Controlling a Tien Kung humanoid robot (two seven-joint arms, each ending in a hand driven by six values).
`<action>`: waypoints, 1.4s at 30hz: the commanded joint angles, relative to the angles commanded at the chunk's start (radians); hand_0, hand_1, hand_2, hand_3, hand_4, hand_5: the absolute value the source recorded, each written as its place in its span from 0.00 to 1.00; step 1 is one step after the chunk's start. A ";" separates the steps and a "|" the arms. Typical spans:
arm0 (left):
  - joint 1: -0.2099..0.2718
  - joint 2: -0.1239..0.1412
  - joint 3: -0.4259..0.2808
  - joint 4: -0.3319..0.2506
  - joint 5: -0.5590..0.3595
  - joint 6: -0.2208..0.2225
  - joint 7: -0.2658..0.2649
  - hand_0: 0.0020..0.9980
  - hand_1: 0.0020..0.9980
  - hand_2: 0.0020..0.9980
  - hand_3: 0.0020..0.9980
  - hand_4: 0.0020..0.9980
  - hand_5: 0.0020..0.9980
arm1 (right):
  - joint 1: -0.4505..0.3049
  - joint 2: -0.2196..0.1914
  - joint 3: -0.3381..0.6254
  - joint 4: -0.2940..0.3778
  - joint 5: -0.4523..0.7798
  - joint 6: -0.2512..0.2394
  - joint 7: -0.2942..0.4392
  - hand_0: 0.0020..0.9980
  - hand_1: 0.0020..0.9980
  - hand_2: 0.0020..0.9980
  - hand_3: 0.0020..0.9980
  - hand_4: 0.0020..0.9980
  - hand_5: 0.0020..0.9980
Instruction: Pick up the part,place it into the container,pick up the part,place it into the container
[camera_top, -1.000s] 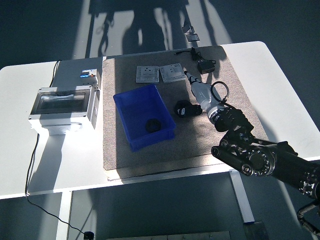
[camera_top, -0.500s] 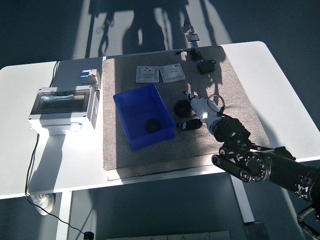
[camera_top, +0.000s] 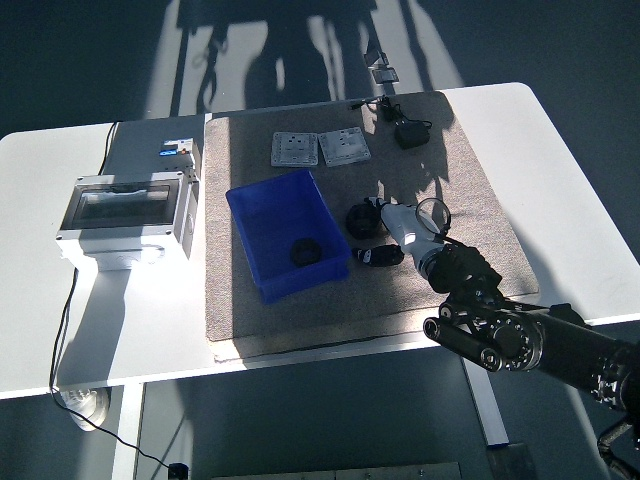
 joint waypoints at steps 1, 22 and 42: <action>0.000 0.000 0.000 0.000 0.001 0.000 0.000 0.68 0.64 0.62 0.55 0.43 0.53 | -0.001 0.000 -0.001 0.001 0.004 -0.003 0.005 0.75 0.40 0.44 0.42 0.50 0.13; 0.005 0.000 0.004 0.000 -0.008 0.004 0.001 0.69 0.64 0.62 0.55 0.42 0.53 | -0.009 -0.005 0.082 0.041 -0.019 -0.137 0.059 0.73 0.40 0.38 0.37 0.43 0.10; 0.009 0.003 0.006 0.000 -0.015 0.005 0.003 0.69 0.64 0.62 0.55 0.42 0.54 | -0.009 -0.070 0.059 0.463 -0.235 -0.089 0.016 0.74 0.51 0.51 0.41 0.42 0.13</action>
